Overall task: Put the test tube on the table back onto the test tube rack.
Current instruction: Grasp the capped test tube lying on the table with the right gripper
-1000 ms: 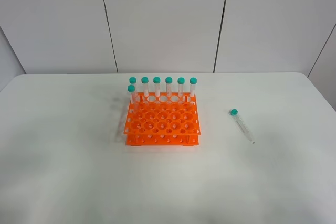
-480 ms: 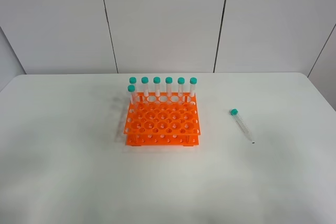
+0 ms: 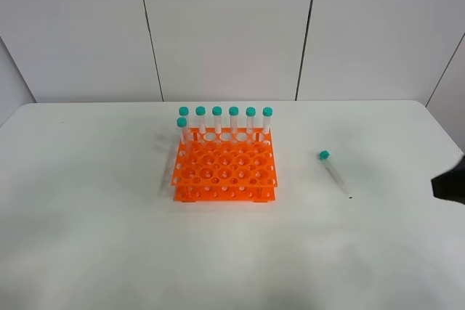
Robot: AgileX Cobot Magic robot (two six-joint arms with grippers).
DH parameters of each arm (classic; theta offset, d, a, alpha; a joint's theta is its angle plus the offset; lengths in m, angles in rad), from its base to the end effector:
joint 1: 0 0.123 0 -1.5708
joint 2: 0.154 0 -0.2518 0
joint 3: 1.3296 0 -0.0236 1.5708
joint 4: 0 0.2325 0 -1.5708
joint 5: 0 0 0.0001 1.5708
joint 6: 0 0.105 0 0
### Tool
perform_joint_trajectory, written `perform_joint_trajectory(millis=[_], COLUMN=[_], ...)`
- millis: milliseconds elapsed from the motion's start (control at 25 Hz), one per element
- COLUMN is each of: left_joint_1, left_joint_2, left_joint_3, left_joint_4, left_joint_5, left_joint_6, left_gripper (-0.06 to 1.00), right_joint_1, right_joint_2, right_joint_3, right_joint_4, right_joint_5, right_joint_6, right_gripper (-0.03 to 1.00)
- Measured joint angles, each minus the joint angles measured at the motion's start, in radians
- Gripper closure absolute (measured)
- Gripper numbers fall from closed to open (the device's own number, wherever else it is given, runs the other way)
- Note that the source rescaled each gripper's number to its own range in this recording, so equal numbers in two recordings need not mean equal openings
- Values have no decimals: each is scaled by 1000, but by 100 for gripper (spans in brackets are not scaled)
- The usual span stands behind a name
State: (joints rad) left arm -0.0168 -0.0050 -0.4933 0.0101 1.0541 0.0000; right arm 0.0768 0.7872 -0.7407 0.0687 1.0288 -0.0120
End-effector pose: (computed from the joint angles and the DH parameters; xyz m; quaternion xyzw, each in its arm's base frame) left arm 0.0254 0.0005 0.2610 0.0070 0.8519 0.0006 0.5236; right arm 0.1399 0.0170 0.2720 -0.0340 0.9567 0.0425 0.2858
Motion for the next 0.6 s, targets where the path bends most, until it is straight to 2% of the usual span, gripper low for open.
perform_joint_trajectory(millis=[320, 600], left_joint_1=[0, 0], left_joint_2=[0, 0], left_joint_3=[0, 0], left_joint_4=[0, 0], left_joint_5=[0, 0], left_joint_6=[0, 0], left_gripper=[14, 14], right_joint_1=[0, 5], right_joint_2=[621, 992], right_joint_3=[-324, -635], right_joint_4=[0, -3], right_joint_5=[-8, 32], right_joint_6=[-92, -137], right_gripper=[-3, -3])
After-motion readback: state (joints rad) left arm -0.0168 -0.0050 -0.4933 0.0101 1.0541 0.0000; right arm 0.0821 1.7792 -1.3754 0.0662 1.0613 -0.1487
